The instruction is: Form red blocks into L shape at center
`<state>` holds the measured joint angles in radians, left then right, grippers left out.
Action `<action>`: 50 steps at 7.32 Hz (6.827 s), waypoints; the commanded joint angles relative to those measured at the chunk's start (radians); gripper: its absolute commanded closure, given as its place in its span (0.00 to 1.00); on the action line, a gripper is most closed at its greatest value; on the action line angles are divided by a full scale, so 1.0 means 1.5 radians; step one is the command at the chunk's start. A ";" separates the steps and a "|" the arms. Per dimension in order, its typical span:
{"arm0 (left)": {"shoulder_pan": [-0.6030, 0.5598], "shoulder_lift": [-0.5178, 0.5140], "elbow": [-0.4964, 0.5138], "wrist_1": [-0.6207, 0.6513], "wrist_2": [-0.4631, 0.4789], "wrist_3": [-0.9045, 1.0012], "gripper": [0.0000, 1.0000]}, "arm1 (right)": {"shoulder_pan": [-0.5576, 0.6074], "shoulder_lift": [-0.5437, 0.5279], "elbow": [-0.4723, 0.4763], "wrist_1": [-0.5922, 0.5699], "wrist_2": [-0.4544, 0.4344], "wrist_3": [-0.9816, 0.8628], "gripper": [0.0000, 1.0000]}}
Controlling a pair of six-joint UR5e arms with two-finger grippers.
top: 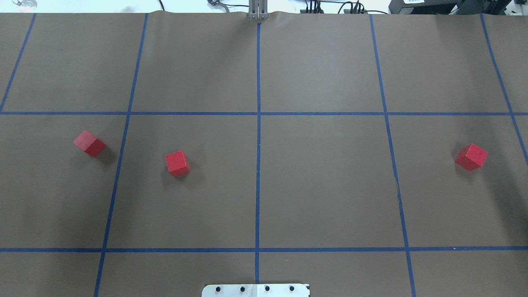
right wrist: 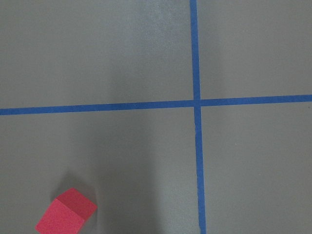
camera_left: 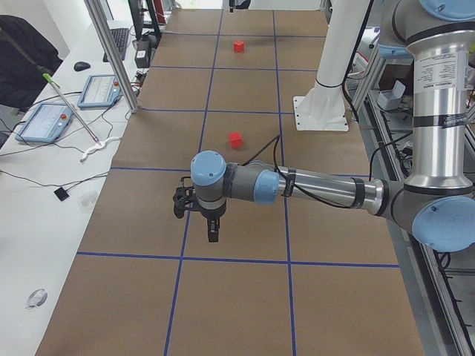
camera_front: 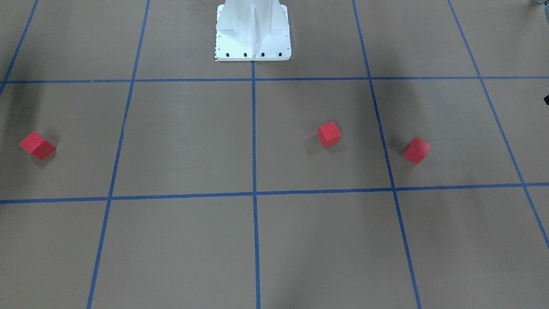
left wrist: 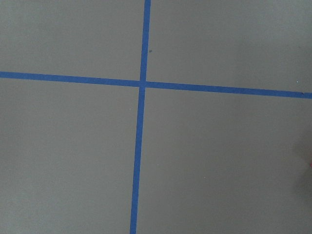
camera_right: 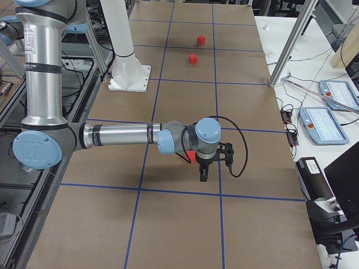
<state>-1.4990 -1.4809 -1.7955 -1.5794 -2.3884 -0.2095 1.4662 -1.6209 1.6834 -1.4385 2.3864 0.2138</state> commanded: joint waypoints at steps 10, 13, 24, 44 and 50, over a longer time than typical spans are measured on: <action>0.000 0.000 -0.017 -0.001 -0.001 -0.005 0.00 | -0.238 0.000 0.000 0.205 -0.084 0.514 0.01; 0.000 0.000 -0.029 0.000 -0.001 -0.005 0.00 | -0.262 -0.020 -0.012 0.208 -0.088 0.594 0.03; -0.001 0.022 -0.067 0.000 0.000 -0.005 0.00 | -0.288 0.025 -0.007 0.199 -0.072 0.636 1.00; 0.000 0.018 -0.098 -0.002 -0.002 -0.005 0.00 | -0.613 0.630 -0.220 -0.069 -0.282 0.693 1.00; 0.000 0.019 -0.100 -0.002 -0.002 -0.005 0.00 | -0.627 0.630 -0.221 -0.069 -0.288 0.683 1.00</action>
<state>-1.4987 -1.4533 -1.9436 -1.5831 -2.3915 -0.2163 0.5271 -0.6762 1.3517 -1.5416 1.9544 1.2378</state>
